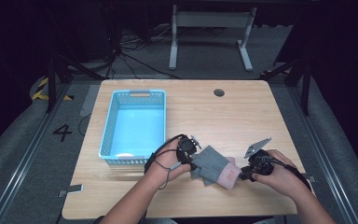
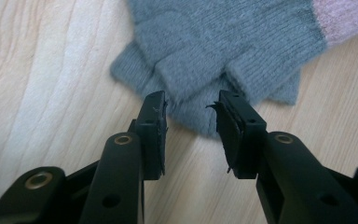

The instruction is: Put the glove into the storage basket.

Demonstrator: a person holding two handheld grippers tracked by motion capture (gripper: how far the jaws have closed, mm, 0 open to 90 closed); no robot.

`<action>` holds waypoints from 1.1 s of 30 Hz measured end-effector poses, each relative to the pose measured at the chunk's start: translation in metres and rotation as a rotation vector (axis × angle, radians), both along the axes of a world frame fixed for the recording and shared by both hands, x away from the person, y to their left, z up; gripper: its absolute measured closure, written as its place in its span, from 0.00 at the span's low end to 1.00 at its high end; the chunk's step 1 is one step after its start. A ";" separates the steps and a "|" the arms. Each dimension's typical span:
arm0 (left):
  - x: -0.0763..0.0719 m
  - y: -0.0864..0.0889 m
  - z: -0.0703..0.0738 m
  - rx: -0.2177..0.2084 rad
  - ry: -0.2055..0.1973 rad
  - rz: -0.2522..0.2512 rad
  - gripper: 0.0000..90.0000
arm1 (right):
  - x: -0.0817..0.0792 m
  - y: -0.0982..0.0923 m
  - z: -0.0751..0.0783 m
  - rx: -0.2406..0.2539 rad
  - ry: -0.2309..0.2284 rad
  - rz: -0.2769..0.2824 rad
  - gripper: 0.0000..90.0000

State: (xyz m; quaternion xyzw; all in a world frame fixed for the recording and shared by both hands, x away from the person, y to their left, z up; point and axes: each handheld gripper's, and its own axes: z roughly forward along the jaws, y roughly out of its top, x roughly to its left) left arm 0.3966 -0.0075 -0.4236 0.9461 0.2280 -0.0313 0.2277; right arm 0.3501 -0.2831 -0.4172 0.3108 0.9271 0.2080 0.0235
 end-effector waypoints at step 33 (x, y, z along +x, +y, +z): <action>-0.014 -0.001 0.020 0.024 -0.097 0.002 0.99 | -0.004 0.001 0.019 0.032 -0.050 -0.021 0.97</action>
